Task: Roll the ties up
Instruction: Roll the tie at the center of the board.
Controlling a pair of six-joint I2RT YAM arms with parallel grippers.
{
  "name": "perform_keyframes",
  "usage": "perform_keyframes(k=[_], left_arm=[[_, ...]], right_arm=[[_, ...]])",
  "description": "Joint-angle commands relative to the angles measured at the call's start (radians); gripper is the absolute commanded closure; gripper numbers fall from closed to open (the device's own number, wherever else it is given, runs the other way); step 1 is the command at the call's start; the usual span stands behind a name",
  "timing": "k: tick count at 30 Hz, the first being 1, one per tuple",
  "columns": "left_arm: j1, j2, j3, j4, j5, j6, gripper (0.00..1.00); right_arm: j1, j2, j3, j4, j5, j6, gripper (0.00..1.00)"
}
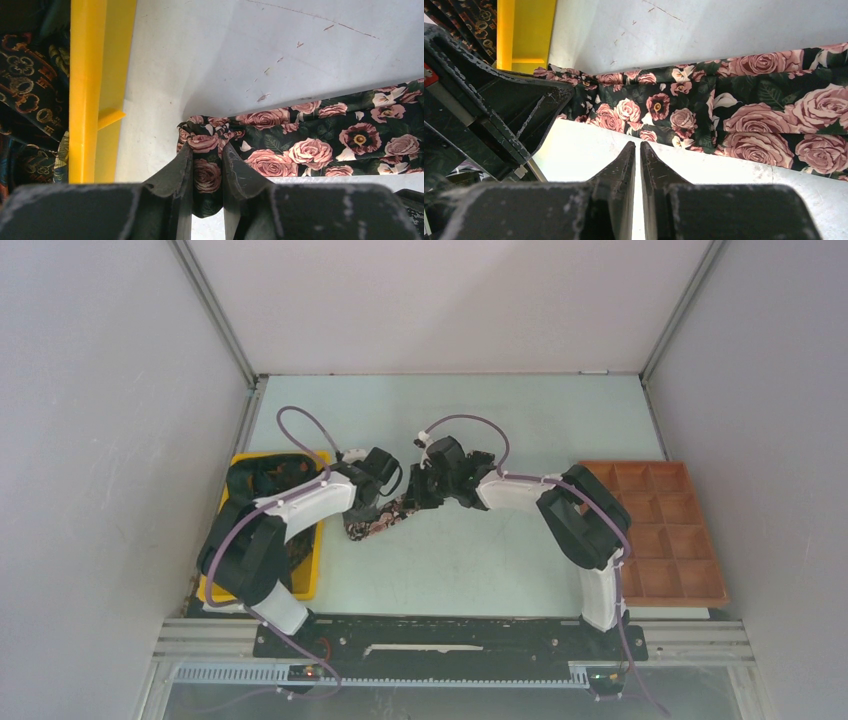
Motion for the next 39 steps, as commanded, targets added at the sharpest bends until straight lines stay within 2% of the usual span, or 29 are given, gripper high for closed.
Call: perform_keyframes(k=[1, 6, 9, 12, 18, 29, 34, 39], left_arm=[[-0.022, 0.04, 0.042, -0.013, -0.029, -0.06, 0.98], [-0.041, 0.069, 0.068, -0.029, -0.032, -0.082, 0.91], [-0.058, 0.085, 0.086, -0.034, -0.038, -0.091, 0.78], [-0.068, 0.095, 0.106, -0.047, -0.044, -0.095, 0.69], [-0.079, 0.1, 0.132, -0.052, -0.042, -0.094, 0.6], [-0.089, 0.089, 0.148, -0.058, -0.037, -0.094, 0.36], [-0.091, 0.035, 0.133, -0.031, -0.023, -0.094, 0.3], [-0.091, -0.011, 0.113, -0.006, 0.0, -0.099, 0.3]], right_arm=[[-0.012, -0.066, -0.01, 0.02, 0.012, -0.009, 0.89], [-0.028, -0.079, -0.024, 0.027, 0.011, -0.006, 0.9], [-0.038, -0.081, -0.027, 0.027, 0.008, -0.003, 0.9], [-0.047, -0.084, -0.031, 0.029, 0.008, -0.002, 0.9], [-0.058, -0.09, -0.036, 0.031, 0.005, 0.001, 0.9], [-0.062, -0.085, -0.036, 0.032, 0.002, 0.001, 0.9], [-0.065, -0.094, -0.043, 0.036, 0.003, 0.001, 0.91], [-0.076, -0.104, -0.055, 0.041, 0.003, 0.001, 0.91]])
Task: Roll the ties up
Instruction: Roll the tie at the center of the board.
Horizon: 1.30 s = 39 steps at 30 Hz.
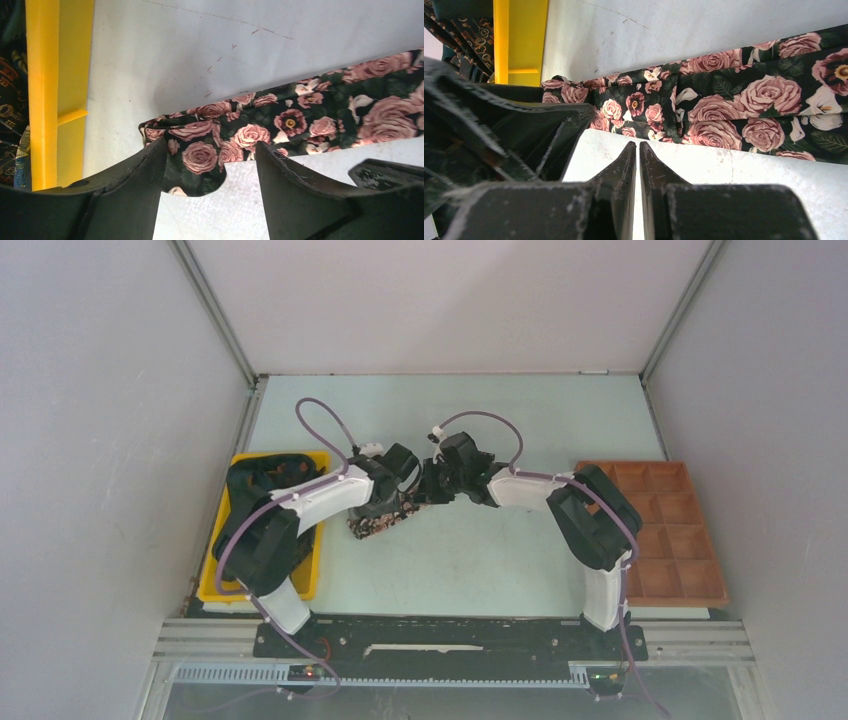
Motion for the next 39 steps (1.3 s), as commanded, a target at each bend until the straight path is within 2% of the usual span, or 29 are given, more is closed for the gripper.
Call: perform_keyframes(k=[1, 21, 25, 34, 39], left_arm=[[-0.008, -0.072, -0.001, 0.037, 0.011, -0.028, 0.3], [-0.008, -0.016, -0.092, 0.25, 0.156, -0.066, 0.32], [-0.008, -0.059, -0.109, 0.259, 0.133, -0.063, 0.32], [-0.005, -0.229, -0.114, 0.209, 0.057, -0.002, 0.24], [0.043, -0.317, -0.139, 0.184, 0.05, 0.061, 0.25]], right_arm=[[-0.014, -0.059, -0.007, 0.035, 0.006, -0.004, 0.91], [-0.024, -0.057, -0.018, 0.044, 0.003, -0.003, 0.91], [-0.027, -0.063, -0.028, 0.053, -0.001, -0.003, 0.91], [-0.007, -0.089, -0.043, 0.104, -0.035, -0.02, 0.9], [0.029, -0.095, -0.044, 0.105, -0.029, -0.027, 0.9]])
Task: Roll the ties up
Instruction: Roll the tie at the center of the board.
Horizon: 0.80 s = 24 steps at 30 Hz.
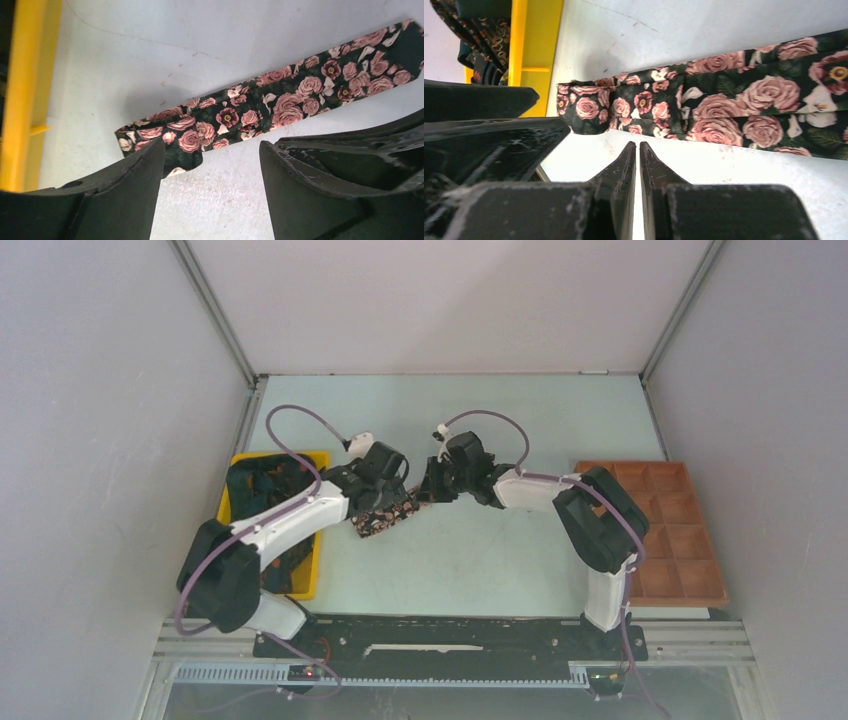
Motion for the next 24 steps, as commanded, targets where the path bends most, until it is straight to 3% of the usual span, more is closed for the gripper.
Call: perform_keyframes(k=[1, 11, 18, 24], left_arm=[[0.058, -0.088, -0.036, -0.022, -0.032, 0.081, 0.26], [0.241, -0.068, -0.06, 0.005, 0.118, 0.231, 0.4], [0.242, -0.25, -0.192, 0.04, 0.105, 0.202, 0.3], [0.244, -0.434, -0.355, 0.106, 0.151, 0.151, 0.23]], right_arm=[[0.041, -0.055, 0.0, 0.053, -0.011, -0.026, 0.9], [0.163, -0.047, -0.049, 0.076, -0.005, -0.044, 0.9], [0.171, -0.07, -0.051, 0.112, -0.048, -0.025, 0.86], [0.161, -0.017, 0.064, 0.042, -0.067, -0.032, 0.71]])
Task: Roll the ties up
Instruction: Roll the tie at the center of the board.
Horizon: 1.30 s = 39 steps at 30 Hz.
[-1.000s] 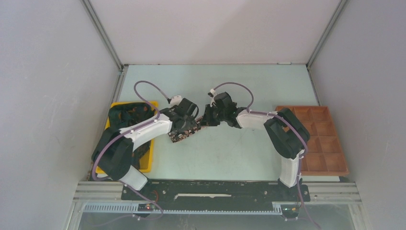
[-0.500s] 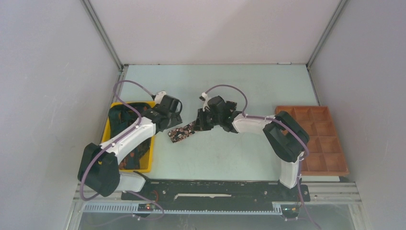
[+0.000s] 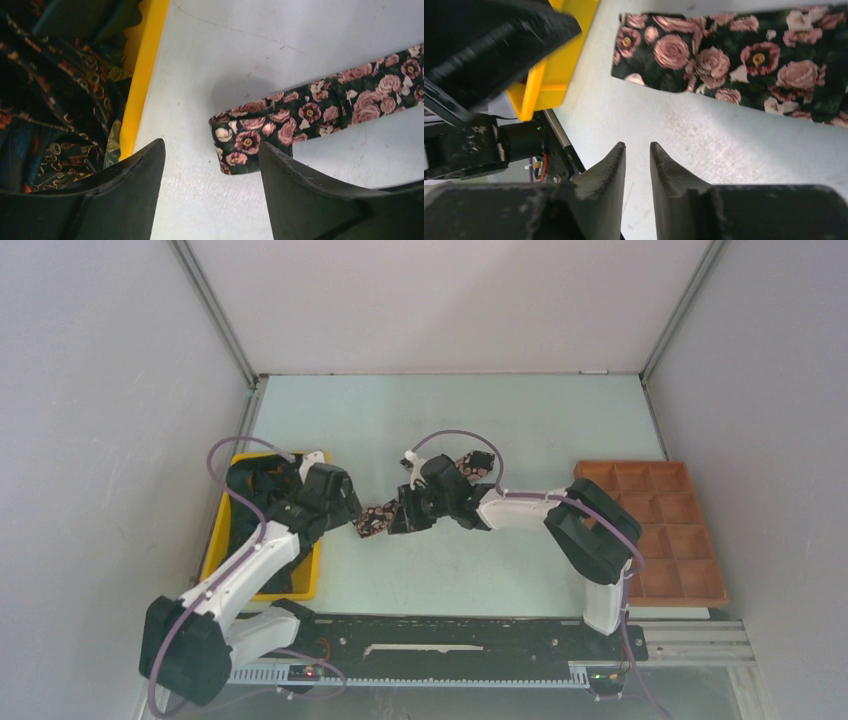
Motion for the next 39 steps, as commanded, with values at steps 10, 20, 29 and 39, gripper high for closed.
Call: perform_keyframes(k=[10, 20, 29, 39], left_arm=[[0.004, -0.261, -0.264, 0.197, 0.103, -0.095, 0.21], [0.003, -0.295, -0.32, 0.246, 0.099, -0.11, 0.23], [0.004, -0.296, -0.347, 0.287, 0.089, -0.121, 0.24], [0.016, -0.254, -0.372, 0.391, 0.115, -0.128, 0.24]], right_arm=[[-0.037, 0.102, 0.268, -0.123, 0.021, -0.052, 0.6], [-0.026, 0.212, 0.368, -0.188, 0.026, -0.063, 0.73], [-0.037, 0.25, 0.382, -0.188, 0.029, -0.065, 0.77], [-0.046, 0.293, 0.378, -0.172, 0.017, -0.056, 0.78]])
